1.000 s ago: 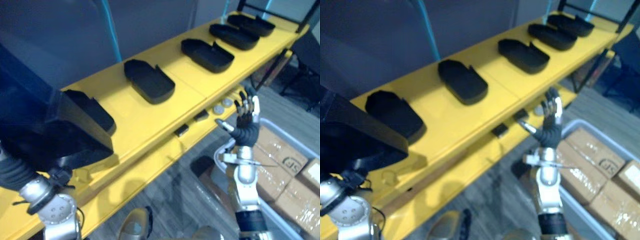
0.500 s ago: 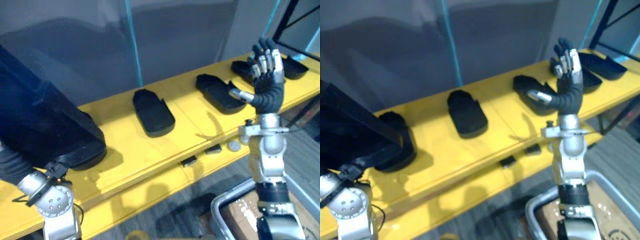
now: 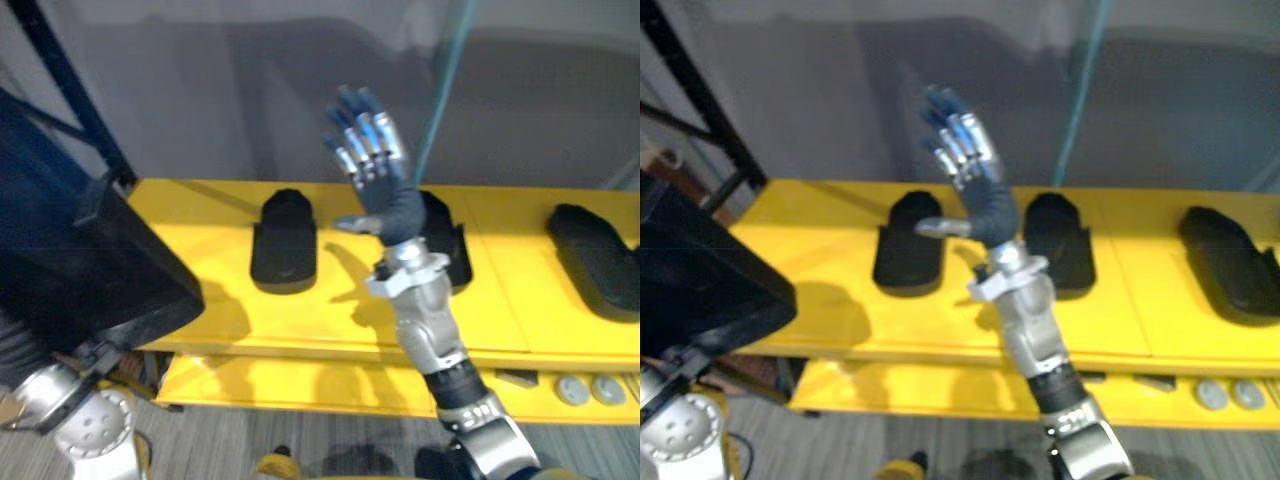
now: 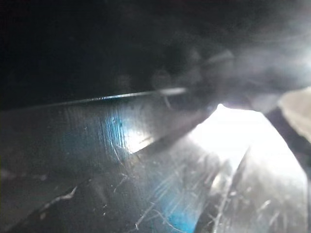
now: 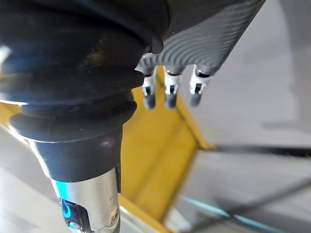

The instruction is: Walk over and take plastic housings, then place them on the shelf

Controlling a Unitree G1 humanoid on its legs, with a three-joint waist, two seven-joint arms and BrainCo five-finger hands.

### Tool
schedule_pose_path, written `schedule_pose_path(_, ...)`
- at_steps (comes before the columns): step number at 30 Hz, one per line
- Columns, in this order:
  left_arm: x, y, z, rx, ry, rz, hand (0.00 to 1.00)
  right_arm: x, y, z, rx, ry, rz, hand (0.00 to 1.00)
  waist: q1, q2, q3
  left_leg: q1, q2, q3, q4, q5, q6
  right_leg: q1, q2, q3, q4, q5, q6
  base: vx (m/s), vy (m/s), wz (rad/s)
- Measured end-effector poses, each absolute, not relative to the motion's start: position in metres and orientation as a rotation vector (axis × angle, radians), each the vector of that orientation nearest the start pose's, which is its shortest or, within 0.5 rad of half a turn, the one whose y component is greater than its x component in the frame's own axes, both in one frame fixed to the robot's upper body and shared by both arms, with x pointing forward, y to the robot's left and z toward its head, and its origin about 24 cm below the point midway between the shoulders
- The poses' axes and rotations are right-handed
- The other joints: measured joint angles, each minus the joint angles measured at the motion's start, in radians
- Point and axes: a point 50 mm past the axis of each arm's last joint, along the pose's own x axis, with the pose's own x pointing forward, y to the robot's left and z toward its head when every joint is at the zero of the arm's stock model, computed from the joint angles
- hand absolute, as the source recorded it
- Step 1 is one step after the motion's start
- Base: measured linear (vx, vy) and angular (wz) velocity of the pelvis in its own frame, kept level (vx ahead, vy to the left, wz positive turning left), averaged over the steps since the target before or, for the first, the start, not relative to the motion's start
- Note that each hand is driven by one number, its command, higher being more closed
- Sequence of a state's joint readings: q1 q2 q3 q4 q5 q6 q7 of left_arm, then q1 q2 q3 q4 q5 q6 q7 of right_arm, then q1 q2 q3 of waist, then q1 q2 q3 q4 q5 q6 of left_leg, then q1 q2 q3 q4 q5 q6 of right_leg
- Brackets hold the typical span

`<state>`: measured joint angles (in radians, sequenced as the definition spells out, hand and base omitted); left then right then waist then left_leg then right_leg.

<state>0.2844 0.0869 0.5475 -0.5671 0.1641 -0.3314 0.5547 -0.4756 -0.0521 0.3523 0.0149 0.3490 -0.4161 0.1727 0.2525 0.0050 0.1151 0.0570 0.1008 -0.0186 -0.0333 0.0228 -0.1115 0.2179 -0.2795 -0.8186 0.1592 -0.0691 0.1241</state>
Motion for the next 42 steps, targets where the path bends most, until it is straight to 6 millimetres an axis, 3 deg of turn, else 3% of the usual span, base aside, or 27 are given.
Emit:
schedule_pose_path(3,0.122,0.287,0.161,0.473,-0.691,0.989,1.0,0.28,-0.06,0.176,0.219,-0.73,0.524,0.0,-0.013,-0.003,-0.002,-0.003,0.003,0.039,-0.012,0.008,0.004,-0.013,0.0,0.015,-0.014,0.013,0.019,-0.06,0.002,-0.15)
schedule_pose_path(5,0.12,0.301,0.157,0.532,-0.636,1.004,1.0,0.281,-0.082,0.161,0.208,-0.674,0.414,0.0,-0.025,-0.003,-0.002,0.006,0.004,0.083,-0.012,0.009,0.003,-0.029,-0.003,0.049,-0.015,0.023,0.028,-0.03,0.013,-0.43)
schedule_pose_path(8,0.125,0.345,0.136,0.642,-0.425,1.037,1.0,0.277,-0.132,0.138,0.149,-0.594,0.232,0.0,-0.057,0.017,-0.007,0.012,0.008,0.148,-0.014,0.009,0.003,-0.063,-0.005,0.101,-0.016,0.038,0.029,-0.04,0.011,-0.51)
schedule_pose_path(9,0.129,0.37,0.118,0.673,-0.277,1.055,1.0,0.269,-0.155,0.131,0.109,-0.571,0.159,0.0,-0.077,0.029,-0.013,0.013,0.011,0.181,-0.015,0.01,0.002,-0.084,-0.007,0.127,-0.013,0.041,0.029,-0.02,-0.001,-0.45)
schedule_pose_path(13,0.125,0.426,0.085,0.661,0.051,1.129,1.0,0.249,-0.202,0.12,0.002,-0.525,-0.001,0.0,-0.133,0.042,-0.019,0.029,0.014,0.264,-0.014,0.01,0.002,-0.123,-0.013,0.185,0.003,0.04,0.027,0.0,-0.006,-0.43)
schedule_pose_path(15,0.123,0.442,0.084,0.655,0.122,1.162,1.0,0.243,-0.219,0.117,-0.022,-0.507,-0.072,0.0,-0.149,0.047,-0.016,0.029,0.014,0.282,-0.015,0.009,0.002,-0.134,-0.015,0.2,0.009,0.038,0.024,-0.03,-0.009,-0.29)
schedule_pose_path(20,0.103,0.487,0.103,0.647,0.262,1.277,1.0,0.224,-0.255,0.109,-0.098,-0.463,-0.286,0.0,-0.187,0.071,-0.009,0.027,0.012,0.332,-0.027,0.008,0.004,-0.194,-0.023,0.256,0.044,0.029,0.011,-0.03,-0.002,-0.23)
schedule_pose_path(25,0.109,0.492,0.103,0.732,0.411,1.109,1.0,0.21,-0.278,0.103,-0.139,-0.413,-0.411,0.0,-0.216,0.107,-0.005,0.011,-0.004,0.352,-0.026,0.004,0.011,-0.248,-0.052,0.287,0.104,0.001,0.014,-0.03,0.009,-0.11)
schedule_pose_path(28,0.121,0.491,0.096,0.81,0.541,0.934,1.0,0.202,-0.293,0.085,-0.177,-0.307,-0.466,0.0,-0.219,0.129,-0.008,0.01,-0.013,0.366,-0.028,0.003,0.013,-0.281,-0.069,0.312,0.148,-0.018,0.02,0.0,0.006,-0.13)
schedule_pose_path(31,0.129,0.488,0.089,0.891,0.671,0.774,1.0,0.198,-0.3,0.074,-0.176,-0.25,-0.507,0.0,-0.225,0.129,-0.008,0.011,-0.017,0.386,-0.028,0.003,0.012,-0.313,-0.081,0.334,0.193,-0.035,0.019,0.01,-0.013,-0.12)
schedule_pose_path(36,0.136,0.478,0.068,0.988,0.871,0.519,1.0,0.197,-0.303,0.075,-0.189,-0.251,-0.521,0.0,-0.235,0.127,-0.006,0.012,-0.019,0.39,-0.027,0.003,0.012,-0.326,-0.085,0.346,0.209,-0.045,0.017,0.01,-0.01,-0.04)
schedule_pose_path(42,0.131,0.48,0.06,1.021,0.982,0.471,1.0,0.197,-0.304,0.075,-0.19,-0.249,-0.532,0.0,-0.236,0.125,0.011,0.011,-0.02,0.396,-0.025,0.003,0.012,-0.342,-0.09,0.357,0.232,-0.057,0.013,-0.02,-0.001,-0.03)
